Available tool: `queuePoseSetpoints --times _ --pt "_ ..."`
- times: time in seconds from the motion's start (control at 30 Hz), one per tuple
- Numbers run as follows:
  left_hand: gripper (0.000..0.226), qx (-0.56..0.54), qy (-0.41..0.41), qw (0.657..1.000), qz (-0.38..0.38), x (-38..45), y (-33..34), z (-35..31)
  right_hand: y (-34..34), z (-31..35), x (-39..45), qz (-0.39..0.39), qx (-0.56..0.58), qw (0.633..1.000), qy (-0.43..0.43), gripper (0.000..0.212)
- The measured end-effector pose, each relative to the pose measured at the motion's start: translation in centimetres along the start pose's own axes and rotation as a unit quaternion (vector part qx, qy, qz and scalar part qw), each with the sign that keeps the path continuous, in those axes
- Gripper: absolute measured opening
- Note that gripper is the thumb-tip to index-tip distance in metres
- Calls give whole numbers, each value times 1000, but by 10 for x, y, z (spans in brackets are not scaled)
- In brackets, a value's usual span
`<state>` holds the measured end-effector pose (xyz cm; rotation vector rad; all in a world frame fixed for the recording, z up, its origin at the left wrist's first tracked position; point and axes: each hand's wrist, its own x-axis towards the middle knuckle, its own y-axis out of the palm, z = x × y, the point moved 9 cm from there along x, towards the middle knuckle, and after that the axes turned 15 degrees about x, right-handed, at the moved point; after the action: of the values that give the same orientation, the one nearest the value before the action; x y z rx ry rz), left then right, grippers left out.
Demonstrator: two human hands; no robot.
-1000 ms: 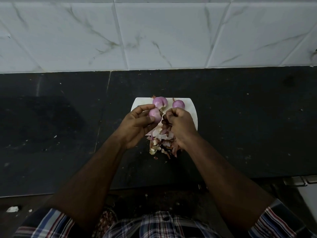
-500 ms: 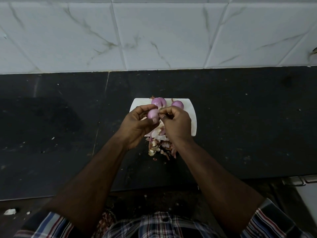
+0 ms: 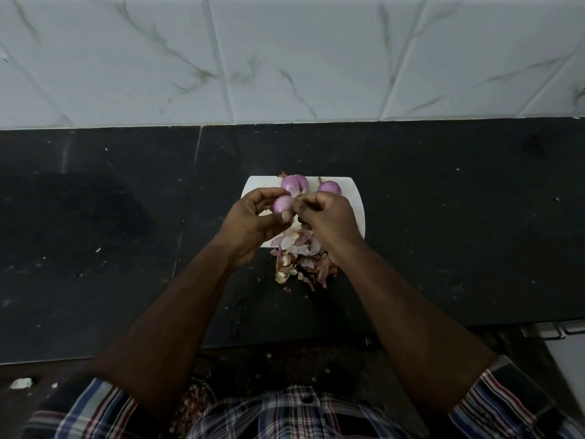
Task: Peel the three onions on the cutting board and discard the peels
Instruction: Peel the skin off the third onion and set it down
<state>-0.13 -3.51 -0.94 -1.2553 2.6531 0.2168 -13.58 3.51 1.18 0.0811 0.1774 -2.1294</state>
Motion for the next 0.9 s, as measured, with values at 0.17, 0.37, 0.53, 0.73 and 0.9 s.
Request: queuePoseSetpoints --times 0.17,0.37,0.53,0.73,0.9 --pt "44 27 -8 995 -96 9 -32 3 -15 -16 8 19 -129 991 9 14" --pt "44 267 0 947 -178 30 -62 -5 -36 -7 7 -33 -178 981 -71 13" --pt "55 400 -13 906 -138 54 -49 1 -31 -19 11 -9 -191 979 -72 26" --pt "43 422 -83 897 -106 84 -46 18 -26 -33 29 13 -228 972 -59 43" --pt "46 421 -103 897 -85 106 -42 27 -31 -51 41 39 -261 963 -64 33"
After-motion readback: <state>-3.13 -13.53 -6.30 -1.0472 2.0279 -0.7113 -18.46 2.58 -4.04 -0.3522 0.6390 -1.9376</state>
